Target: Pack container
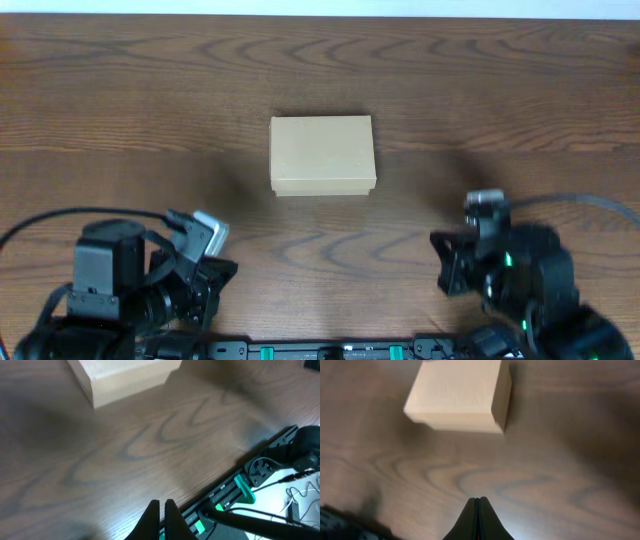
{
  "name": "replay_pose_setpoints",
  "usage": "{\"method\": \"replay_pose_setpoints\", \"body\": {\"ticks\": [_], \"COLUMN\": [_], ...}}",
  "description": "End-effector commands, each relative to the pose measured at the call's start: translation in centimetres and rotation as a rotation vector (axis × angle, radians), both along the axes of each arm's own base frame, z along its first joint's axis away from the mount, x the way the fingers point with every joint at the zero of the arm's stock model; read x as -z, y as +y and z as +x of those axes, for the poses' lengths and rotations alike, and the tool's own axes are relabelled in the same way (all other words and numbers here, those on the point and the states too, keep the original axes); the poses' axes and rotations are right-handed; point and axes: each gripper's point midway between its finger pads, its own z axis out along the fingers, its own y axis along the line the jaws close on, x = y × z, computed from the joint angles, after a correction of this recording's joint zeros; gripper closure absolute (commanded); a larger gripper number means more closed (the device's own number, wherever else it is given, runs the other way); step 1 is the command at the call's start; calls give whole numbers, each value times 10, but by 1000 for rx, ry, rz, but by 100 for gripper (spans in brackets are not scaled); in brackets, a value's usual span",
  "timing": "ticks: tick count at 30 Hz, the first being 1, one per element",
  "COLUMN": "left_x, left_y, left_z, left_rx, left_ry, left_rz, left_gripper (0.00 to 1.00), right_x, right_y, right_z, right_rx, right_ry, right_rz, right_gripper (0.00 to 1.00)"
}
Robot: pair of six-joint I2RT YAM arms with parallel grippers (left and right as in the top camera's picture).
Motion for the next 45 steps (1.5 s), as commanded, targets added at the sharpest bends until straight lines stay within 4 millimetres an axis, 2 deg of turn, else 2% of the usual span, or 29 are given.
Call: {"method": "replay_pose_setpoints", "body": {"ticks": [1, 3, 6, 7, 8, 9, 15, 23, 32, 35, 38, 42, 45], "left_x": [23, 34, 40, 41, 41, 41, 42, 42, 41, 47, 39, 14, 15], "left_y": [-1, -1, -3, -3, -2, -2, -2, -2, -3, 18, 19, 22, 32], "left_z": [-12, -16, -18, -18, -18, -18, -20, -20, -23, -18, -16, 16, 34], "left_rx": [-20, -39, -47, -54, -64, -72, -99, -99, -81, -121, -146, -155, -191], "left_ry": [65, 96, 132, 139, 145, 151, 182, 182, 168, 74, 3, -305, -464], "left_rz": [-29, -36, -53, -57, -59, -63, -72, -72, -73, 55, 30, 23, 69], "left_gripper": [94, 94, 94, 85, 57, 5, 5, 5, 5, 5, 5, 5, 5], "right_x": [25, 28, 19, 16, 13, 12, 19, 39, 39, 39, 39, 39, 39], "right_y": [-3, -1, 3, 6, 8, 10, 11, 6, 6, 6, 6, 6, 6], "right_z": [-25, -39, -53, -57, -61, -63, -72, -90, -90, -90, -90, -90, -90], "right_rx": [-6, -40, -89, -111, -129, -143, -160, -169, -169, -169, -169, -169, -169], "right_ry": [22, 5, -40, -52, -57, -58, -15, 99, 101, 101, 101, 100, 101], "right_rz": [45, 84, 147, 170, 187, 198, 199, 172, 172, 172, 172, 172, 172], "right_gripper": [98, 98, 98, 85, 54, 1, 1, 1, 1, 1, 1, 1, 1]}}
